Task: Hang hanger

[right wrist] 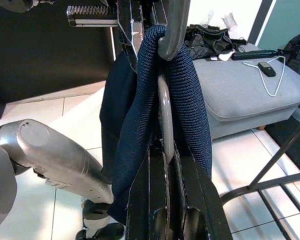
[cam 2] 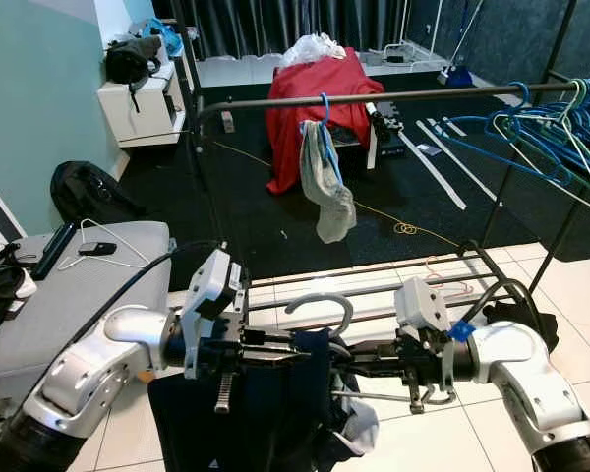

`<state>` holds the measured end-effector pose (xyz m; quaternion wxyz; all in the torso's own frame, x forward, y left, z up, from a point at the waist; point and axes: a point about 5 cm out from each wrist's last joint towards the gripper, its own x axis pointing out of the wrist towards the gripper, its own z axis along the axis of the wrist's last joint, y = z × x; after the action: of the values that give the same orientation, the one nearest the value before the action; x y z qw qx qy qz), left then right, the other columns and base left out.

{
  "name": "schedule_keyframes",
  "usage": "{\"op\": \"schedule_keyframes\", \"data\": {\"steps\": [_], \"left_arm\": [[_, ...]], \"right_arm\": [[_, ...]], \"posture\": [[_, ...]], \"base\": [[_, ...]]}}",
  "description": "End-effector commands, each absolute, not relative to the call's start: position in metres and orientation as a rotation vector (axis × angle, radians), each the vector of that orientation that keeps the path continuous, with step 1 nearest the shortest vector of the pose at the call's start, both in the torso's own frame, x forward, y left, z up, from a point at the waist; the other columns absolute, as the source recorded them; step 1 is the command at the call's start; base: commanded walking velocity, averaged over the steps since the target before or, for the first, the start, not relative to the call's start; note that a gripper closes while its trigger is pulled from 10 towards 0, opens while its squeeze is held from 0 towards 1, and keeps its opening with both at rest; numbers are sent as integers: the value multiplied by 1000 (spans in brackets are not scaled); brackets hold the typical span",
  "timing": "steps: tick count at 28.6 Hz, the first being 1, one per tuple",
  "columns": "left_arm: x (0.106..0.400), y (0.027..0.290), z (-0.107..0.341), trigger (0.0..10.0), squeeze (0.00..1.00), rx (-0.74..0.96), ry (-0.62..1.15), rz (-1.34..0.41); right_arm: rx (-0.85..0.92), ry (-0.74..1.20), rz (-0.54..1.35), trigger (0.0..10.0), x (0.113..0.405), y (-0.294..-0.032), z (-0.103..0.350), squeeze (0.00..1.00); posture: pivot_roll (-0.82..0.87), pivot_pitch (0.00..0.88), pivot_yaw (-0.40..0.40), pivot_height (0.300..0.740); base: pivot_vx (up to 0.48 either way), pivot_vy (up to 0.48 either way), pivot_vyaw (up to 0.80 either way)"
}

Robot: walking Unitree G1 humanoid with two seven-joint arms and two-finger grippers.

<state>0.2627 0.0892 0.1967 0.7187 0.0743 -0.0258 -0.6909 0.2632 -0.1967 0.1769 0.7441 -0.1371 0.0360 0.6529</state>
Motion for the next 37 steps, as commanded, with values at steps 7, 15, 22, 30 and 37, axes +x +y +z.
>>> {"op": "schedule_keyframes", "data": {"steps": [7,15,22,30,37], "left_arm": [[258,95,200,0,0,142,-70,-1539],[267,111,199,0,0,213,-39,-1473],[284,136,195,0,0,325,-2,-1309],[288,145,196,0,0,356,12,-1263],[299,149,202,0,0,361,-21,-1190]], "right_arm": [[-245,50,1417,10000,266,-193,187,1000],[-343,11,1221,10000,275,-205,184,0],[-230,-60,853,10000,272,-244,183,0],[-14,-147,455,10000,274,-266,165,0],[227,-74,427,10000,259,-252,131,0]], "posture": [[-105,61,24,740],[-102,63,20,740],[-110,73,26,740],[-109,73,29,740],[-107,75,35,740]], "base": [[0,0,0],[0,0,0],[0,0,0],[0,0,0],[0,0,0]]}}
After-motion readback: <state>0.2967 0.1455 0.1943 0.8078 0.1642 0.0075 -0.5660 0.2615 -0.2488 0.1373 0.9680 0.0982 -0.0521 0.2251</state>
